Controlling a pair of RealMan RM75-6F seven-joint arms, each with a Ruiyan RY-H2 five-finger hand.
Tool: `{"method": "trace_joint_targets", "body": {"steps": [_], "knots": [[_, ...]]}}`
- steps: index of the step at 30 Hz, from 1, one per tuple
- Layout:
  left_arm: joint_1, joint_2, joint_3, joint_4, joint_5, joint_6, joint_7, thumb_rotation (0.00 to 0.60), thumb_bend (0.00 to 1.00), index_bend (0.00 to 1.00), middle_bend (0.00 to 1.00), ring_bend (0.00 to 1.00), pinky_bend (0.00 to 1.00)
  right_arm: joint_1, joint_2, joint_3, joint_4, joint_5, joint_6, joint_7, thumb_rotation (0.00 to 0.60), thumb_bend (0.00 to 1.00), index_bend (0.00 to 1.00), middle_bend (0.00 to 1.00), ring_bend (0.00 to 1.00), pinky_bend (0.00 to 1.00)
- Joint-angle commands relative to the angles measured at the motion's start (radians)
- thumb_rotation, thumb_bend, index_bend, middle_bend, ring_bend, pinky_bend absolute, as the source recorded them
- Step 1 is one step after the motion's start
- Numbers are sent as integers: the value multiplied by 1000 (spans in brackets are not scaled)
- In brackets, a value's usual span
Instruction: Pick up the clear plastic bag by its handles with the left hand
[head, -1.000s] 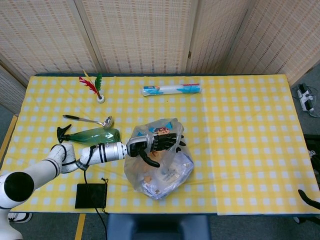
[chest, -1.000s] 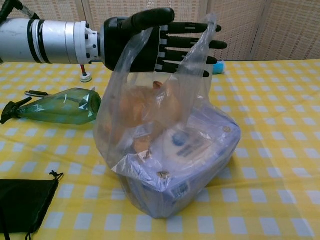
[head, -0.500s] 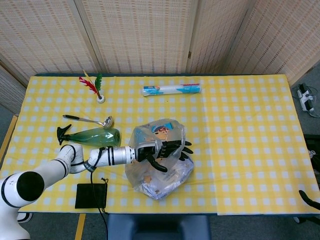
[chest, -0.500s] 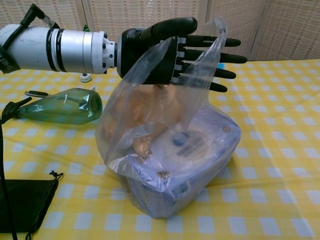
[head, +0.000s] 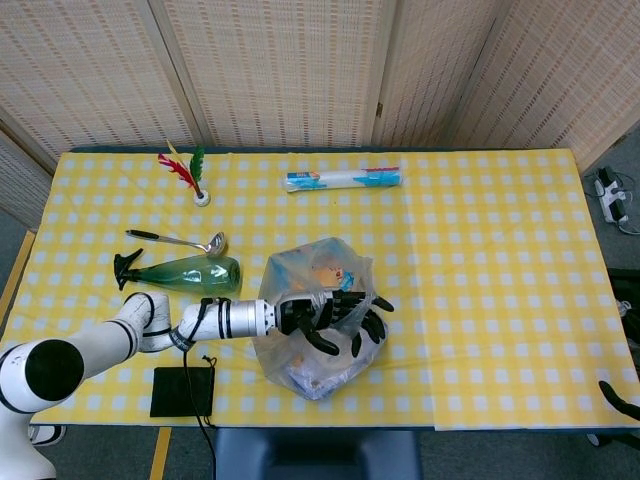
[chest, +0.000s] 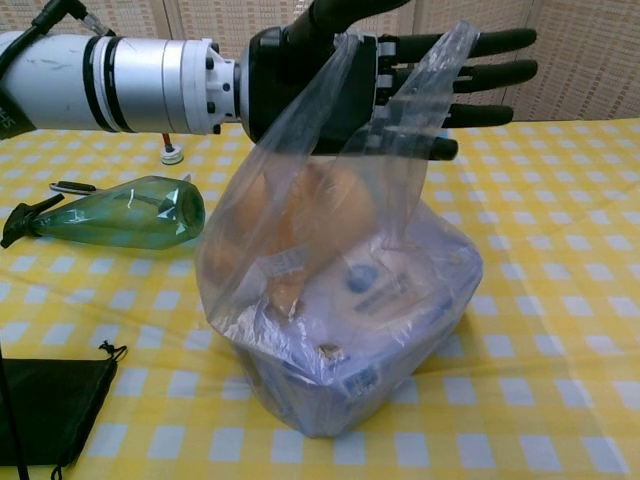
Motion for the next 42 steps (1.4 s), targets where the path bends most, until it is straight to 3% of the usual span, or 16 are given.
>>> {"method": "trace_joint_targets", "body": {"steps": [1,6,14,33,38,42], "knots": [[-1,54,-36,-134,-97,-117,145,600,337,574,752,688,820,1,0,-1,0,-3,-1,0,600,272,0,0,0,0],[13,125,-89,-320,-219,-237,370,600,485,719,912,842,964,-1,1,-3,0,-9,3,1,600,271,0,0,0,0],[54,196,-169,-476,-336,-312,529,600,649,784,1000,942,1000,-1,0,-8,-2,-20,5,-1,600,271,0,0,0,0],[145,625,-471,-708,-517,-394,665,600,656,787,1000,943,1000,-10,7,-16,-15,-47,29,12,600,272,0,0,0,0],[175,701,-548,-758,-556,-414,697,600,655,787,1000,943,1000,-8,5,-16,-21,-51,27,6,600,271,0,0,0,0],[201,719,-578,-779,-570,-435,723,600,655,787,1000,943,1000,-1,2,-15,-21,-51,18,0,600,271,0,0,0,0]]}}
